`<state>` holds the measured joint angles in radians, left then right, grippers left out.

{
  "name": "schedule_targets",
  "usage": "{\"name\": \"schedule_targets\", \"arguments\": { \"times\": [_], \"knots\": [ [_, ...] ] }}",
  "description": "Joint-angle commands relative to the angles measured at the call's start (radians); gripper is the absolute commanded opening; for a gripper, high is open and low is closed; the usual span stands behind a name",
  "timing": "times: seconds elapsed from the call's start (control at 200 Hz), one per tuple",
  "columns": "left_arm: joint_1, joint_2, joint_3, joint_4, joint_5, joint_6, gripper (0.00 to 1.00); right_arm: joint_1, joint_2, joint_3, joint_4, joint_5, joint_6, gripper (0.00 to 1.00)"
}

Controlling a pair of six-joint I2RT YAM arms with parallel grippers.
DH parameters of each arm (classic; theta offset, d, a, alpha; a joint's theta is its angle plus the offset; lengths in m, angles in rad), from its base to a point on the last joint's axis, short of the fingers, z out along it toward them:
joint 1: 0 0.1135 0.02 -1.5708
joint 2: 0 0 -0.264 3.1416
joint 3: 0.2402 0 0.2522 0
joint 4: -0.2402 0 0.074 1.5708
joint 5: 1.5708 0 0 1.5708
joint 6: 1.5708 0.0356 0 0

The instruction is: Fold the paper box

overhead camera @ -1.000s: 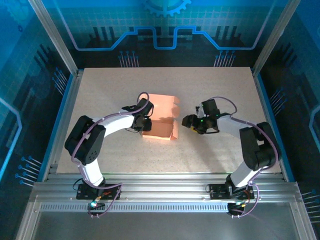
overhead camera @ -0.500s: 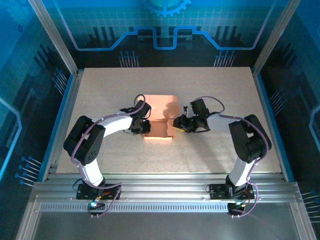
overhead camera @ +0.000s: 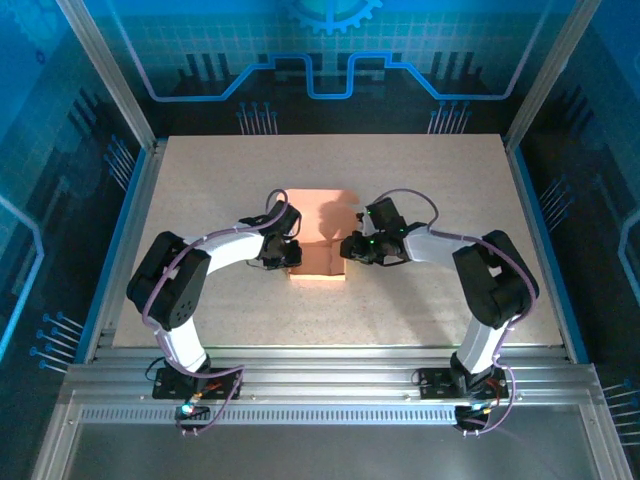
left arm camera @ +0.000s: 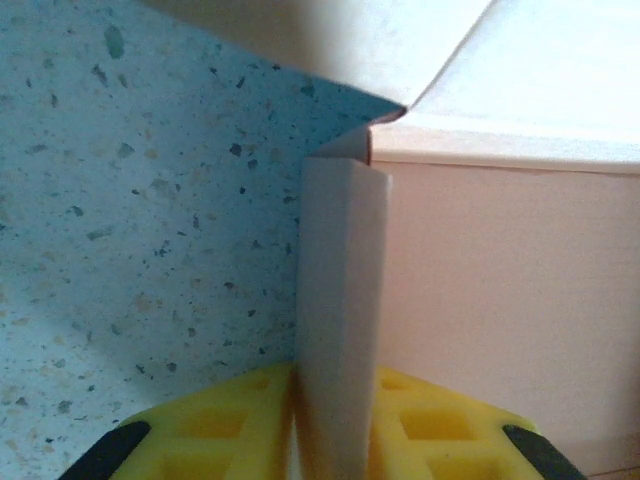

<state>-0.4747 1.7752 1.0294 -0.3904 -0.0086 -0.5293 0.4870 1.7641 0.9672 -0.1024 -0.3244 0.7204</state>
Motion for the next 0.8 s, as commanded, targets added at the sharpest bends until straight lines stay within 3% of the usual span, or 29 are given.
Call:
{"name": "schedule_targets", "arguments": {
  "times": [0.0, 0.295, 0.59, 0.795],
  "knots": [
    [-0.002, -0.003, -0.012, 0.016, 0.047, -0.022, 0.23, 0.049, 0.018, 0.031, -0.125, 0.108, -0.077, 0.27],
    [-0.002, 0.017, 0.014, -0.005, 0.084, -0.038, 0.23, 0.166, 0.055, 0.055, -0.226, 0.431, -0.187, 0.25],
    [-0.012, 0.020, 0.011, 0.002, 0.094, -0.056, 0.22, 0.249, 0.143, 0.163, -0.362, 0.613, -0.258, 0.22],
    [-0.014, 0.018, 0.020, -0.005, 0.092, -0.048, 0.22, 0.300, 0.190, 0.270, -0.500, 0.719, -0.251, 0.11]
  ]
}}
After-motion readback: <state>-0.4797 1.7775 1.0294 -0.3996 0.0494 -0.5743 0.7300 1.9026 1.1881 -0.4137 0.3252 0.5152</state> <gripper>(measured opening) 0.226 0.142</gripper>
